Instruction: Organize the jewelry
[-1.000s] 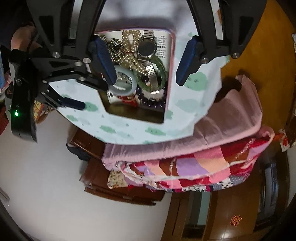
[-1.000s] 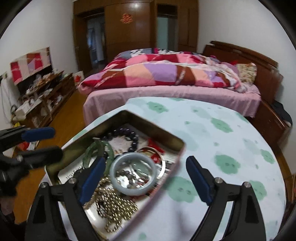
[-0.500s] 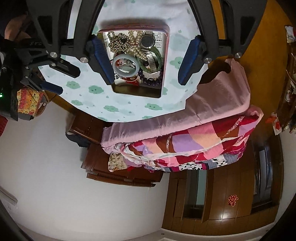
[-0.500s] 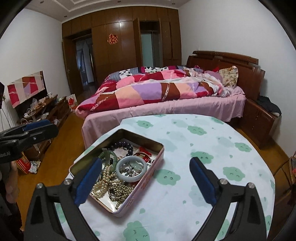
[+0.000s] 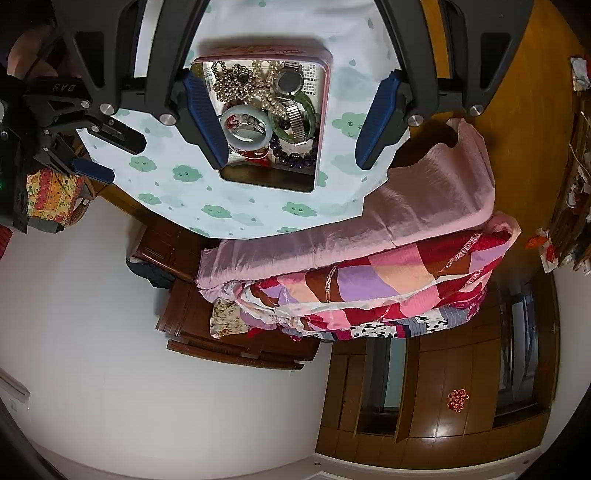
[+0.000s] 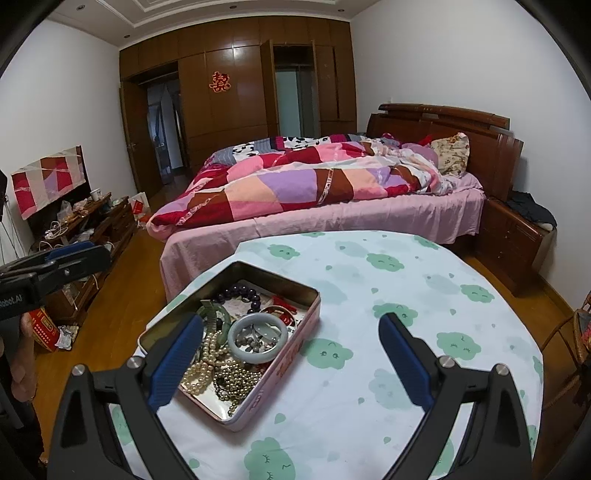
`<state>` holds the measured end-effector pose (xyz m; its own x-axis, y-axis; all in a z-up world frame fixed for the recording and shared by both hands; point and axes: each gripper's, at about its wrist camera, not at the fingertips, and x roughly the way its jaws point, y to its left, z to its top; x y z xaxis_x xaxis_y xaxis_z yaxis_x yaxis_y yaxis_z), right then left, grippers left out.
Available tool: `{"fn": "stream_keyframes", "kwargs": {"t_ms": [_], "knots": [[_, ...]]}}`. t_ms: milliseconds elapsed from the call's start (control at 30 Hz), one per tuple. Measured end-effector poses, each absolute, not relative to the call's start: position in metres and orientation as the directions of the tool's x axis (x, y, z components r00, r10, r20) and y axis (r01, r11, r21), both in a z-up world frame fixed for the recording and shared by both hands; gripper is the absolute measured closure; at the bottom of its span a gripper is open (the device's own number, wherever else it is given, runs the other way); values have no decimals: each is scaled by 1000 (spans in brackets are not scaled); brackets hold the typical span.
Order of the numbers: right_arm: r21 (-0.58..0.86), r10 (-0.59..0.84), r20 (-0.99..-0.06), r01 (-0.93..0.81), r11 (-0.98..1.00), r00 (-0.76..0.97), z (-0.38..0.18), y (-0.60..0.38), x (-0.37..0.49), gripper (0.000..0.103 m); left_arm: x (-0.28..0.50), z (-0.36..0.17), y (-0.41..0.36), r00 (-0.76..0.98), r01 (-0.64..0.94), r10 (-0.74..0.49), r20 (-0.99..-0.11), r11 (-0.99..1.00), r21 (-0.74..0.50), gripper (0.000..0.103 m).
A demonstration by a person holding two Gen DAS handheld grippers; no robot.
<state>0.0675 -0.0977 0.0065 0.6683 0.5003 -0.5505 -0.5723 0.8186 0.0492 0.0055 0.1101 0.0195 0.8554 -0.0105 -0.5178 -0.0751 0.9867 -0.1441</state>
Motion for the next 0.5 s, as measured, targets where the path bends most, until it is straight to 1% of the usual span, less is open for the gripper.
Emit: {"fn": "stream_keyframes", "kwargs": {"t_ms": [500], "knots": [[55,499,-545,-566,823,673,7,-106,68,5,5,19,107,853,-74,-6,-522,988,-134,31]]}}
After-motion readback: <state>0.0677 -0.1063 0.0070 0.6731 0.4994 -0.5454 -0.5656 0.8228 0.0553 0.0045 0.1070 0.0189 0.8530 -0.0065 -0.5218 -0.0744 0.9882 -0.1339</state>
